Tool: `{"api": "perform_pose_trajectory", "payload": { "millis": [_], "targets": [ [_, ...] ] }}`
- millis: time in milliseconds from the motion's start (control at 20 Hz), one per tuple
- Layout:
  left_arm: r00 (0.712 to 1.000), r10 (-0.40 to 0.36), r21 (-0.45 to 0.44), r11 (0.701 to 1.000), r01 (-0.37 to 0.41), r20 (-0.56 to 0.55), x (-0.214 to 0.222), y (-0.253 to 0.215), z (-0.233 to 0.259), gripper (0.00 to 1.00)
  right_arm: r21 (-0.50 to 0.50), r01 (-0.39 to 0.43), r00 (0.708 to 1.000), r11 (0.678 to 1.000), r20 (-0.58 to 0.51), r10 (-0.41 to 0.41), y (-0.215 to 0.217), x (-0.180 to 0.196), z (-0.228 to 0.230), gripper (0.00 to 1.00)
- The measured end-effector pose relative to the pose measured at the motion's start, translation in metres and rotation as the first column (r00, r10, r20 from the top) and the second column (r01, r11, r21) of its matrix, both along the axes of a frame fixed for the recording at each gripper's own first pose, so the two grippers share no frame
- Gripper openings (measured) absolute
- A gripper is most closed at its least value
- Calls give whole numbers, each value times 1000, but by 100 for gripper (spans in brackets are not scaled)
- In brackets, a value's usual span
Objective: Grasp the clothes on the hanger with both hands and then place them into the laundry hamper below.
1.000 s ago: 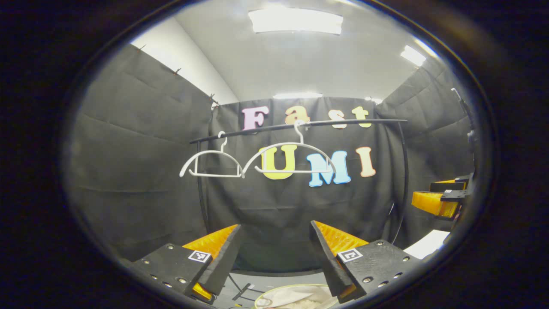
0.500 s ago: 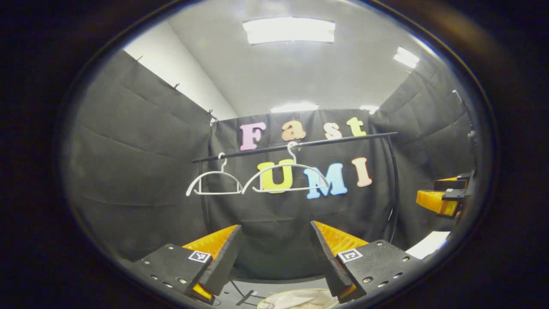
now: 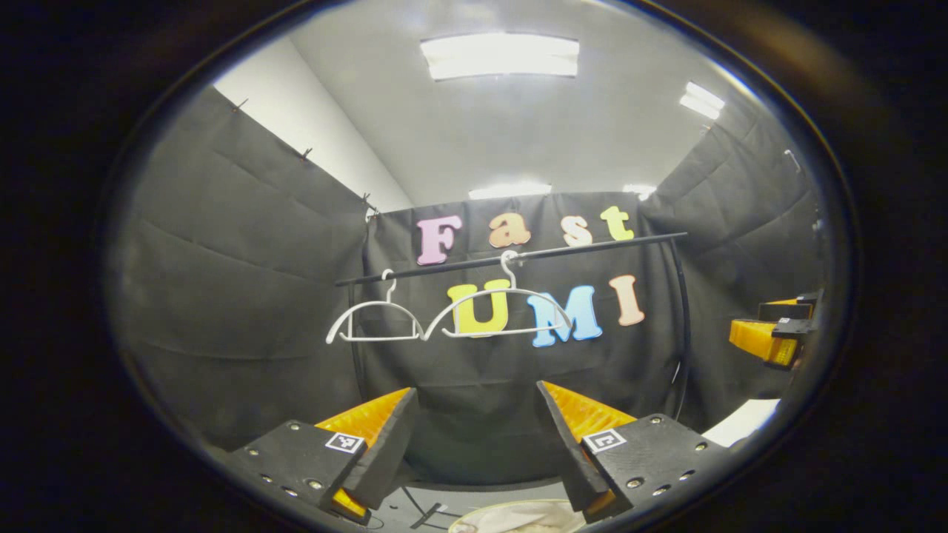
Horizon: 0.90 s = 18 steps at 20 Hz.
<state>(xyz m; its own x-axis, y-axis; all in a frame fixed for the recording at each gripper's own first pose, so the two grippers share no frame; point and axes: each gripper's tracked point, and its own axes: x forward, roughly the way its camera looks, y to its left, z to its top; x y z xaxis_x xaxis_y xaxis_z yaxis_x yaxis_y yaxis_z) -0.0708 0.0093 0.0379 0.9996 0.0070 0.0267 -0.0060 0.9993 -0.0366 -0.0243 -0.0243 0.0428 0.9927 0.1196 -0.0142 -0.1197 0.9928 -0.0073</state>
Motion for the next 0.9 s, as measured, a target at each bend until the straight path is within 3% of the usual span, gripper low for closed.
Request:
{"api": "perform_pose_trajectory", "payload": {
  "millis": [900],
  "targets": [
    [999, -4, 7, 1000, 4, 36, 3, -1, 7, 91, -5, 26, 999, 1000, 32, -26, 1, -1, 0, 99]
  ]
}}
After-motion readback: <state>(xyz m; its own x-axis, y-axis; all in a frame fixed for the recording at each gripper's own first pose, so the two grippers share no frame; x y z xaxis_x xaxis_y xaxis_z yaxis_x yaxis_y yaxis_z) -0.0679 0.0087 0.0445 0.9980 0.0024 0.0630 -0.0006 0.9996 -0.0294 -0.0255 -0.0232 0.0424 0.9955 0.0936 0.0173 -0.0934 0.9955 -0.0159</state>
